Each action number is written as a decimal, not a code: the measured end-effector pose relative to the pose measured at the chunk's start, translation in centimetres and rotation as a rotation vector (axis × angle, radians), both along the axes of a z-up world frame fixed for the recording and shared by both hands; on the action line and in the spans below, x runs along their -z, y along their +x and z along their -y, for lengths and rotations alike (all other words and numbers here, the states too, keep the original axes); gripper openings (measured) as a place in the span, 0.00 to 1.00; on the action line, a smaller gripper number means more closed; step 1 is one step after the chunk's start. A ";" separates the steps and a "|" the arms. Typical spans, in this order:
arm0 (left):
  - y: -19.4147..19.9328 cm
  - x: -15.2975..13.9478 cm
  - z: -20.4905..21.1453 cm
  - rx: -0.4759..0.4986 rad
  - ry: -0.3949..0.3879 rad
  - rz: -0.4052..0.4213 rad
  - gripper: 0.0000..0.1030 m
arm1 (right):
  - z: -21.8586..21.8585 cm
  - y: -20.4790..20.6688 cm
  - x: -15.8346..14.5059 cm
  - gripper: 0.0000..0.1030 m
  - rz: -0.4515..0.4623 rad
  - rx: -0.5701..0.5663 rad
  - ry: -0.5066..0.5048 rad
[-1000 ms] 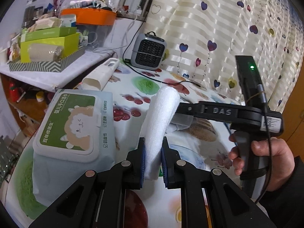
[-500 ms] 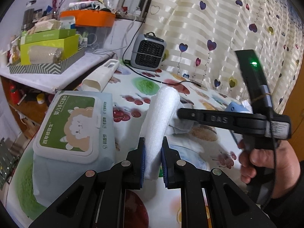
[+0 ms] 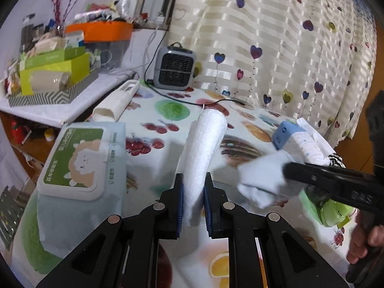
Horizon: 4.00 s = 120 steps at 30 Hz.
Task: Organize soft objects
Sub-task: 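Lift and carry the rolled towel and white cloth in both tools toward the box, then lower both tools into the box and open them, releasing the towel and cloth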
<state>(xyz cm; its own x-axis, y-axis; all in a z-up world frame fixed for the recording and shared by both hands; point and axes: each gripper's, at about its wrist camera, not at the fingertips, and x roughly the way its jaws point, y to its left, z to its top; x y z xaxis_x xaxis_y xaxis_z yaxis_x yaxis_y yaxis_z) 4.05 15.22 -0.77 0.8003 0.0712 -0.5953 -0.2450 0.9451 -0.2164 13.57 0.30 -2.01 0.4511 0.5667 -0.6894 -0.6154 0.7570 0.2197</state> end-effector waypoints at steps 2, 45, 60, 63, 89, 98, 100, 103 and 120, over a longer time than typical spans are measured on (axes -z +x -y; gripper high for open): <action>-0.3 -0.4 0.7 0.008 0.001 0.000 0.13 | 1.2 -1.1 -0.6 0.15 0.012 0.011 0.009; -3.5 -5.6 12.5 0.215 0.039 0.043 0.13 | 14.5 -10.3 -6.1 0.15 0.147 0.158 0.162; -1.4 -6.4 16.5 0.307 0.063 0.043 0.13 | 20.2 -9.2 -5.9 0.15 0.142 0.278 0.203; -0.8 -6.6 17.4 0.328 0.069 0.044 0.13 | 21.4 -8.8 -5.8 0.15 0.144 0.307 0.212; 5.1 -6.4 21.9 0.389 0.130 -0.014 0.13 | 27.1 4.9 -1.3 0.15 0.014 0.448 0.233; 6.9 -5.8 22.6 0.391 0.132 -0.037 0.13 | 26.8 10.1 -1.6 0.15 0.008 0.465 0.228; 7.3 -5.6 22.9 0.395 0.130 -0.041 0.13 | 26.8 10.7 -1.6 0.15 0.008 0.468 0.233; 7.9 -5.5 23.2 0.404 0.138 -0.050 0.13 | 27.2 10.9 -2.0 0.15 0.026 0.490 0.260; 10.6 -5.9 26.7 0.455 0.160 -0.055 0.13 | 28.2 13.1 0.5 0.23 -0.066 0.526 0.195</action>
